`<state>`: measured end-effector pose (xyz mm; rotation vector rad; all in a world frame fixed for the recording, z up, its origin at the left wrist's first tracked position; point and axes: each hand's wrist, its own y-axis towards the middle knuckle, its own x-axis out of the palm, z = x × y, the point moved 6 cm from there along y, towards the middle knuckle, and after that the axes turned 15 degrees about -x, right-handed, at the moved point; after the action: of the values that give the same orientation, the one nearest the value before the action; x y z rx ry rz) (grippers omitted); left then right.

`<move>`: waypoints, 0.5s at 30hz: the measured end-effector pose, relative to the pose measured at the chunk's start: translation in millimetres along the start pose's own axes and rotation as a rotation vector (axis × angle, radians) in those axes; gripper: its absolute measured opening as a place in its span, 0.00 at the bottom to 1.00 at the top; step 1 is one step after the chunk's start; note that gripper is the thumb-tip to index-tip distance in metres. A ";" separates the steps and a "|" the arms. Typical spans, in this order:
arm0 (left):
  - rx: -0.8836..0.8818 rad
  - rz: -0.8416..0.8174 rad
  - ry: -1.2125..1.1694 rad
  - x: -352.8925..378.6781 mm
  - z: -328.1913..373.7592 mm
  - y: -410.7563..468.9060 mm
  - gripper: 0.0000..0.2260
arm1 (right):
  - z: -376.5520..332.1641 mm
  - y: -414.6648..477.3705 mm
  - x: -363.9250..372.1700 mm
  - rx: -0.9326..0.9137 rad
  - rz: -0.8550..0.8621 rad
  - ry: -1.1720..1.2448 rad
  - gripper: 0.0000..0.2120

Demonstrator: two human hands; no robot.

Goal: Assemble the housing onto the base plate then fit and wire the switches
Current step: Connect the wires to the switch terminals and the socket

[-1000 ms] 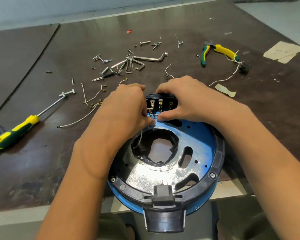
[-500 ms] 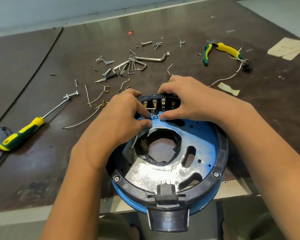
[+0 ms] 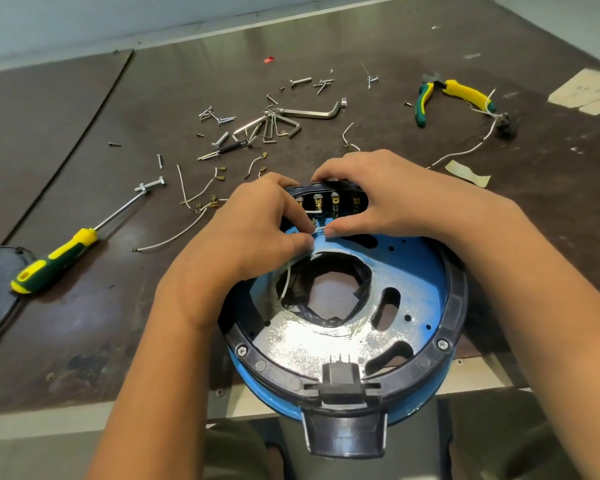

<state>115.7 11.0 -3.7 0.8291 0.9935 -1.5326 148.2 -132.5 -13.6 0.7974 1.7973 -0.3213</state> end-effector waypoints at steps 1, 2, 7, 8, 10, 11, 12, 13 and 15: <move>0.001 0.015 0.001 0.4 1.2 0.0 0.05 | 0.2 0.1 -0.2 0.001 0.001 -0.002 0.28; 0.007 0.028 0.006 0.7 2.9 0.1 0.04 | 0.2 0.0 -0.2 0.003 -0.001 -0.005 0.28; 0.124 0.063 0.032 1.5 11.6 -0.9 0.03 | -5.3 3.2 1.0 0.028 -0.012 -0.070 0.26; 0.140 0.063 0.043 1.6 12.1 -0.6 0.03 | -6.7 4.1 0.9 0.029 -0.008 -0.080 0.26; 0.166 0.059 0.069 2.2 12.8 0.1 0.03 | -8.1 5.3 0.6 0.028 -0.001 -0.058 0.26; 0.175 0.059 0.076 2.2 13.2 0.4 0.04 | -7.7 5.4 0.2 0.029 0.000 -0.035 0.26; 0.182 0.060 0.078 2.3 13.5 0.6 0.04 | -7.0 5.0 -0.1 0.033 0.000 -0.019 0.26; 0.190 0.061 0.077 2.1 13.7 0.7 0.04 | -6.2 4.5 -0.3 0.037 0.001 -0.012 0.26; 0.212 0.066 0.065 1.6 14.6 0.3 0.05 | -6.2 4.1 -0.7 0.035 0.003 -0.014 0.26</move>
<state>115.8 -3.0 0.8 1.0562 0.8504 -1.5803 146.4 -126.1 -10.0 0.8207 1.7819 -0.3568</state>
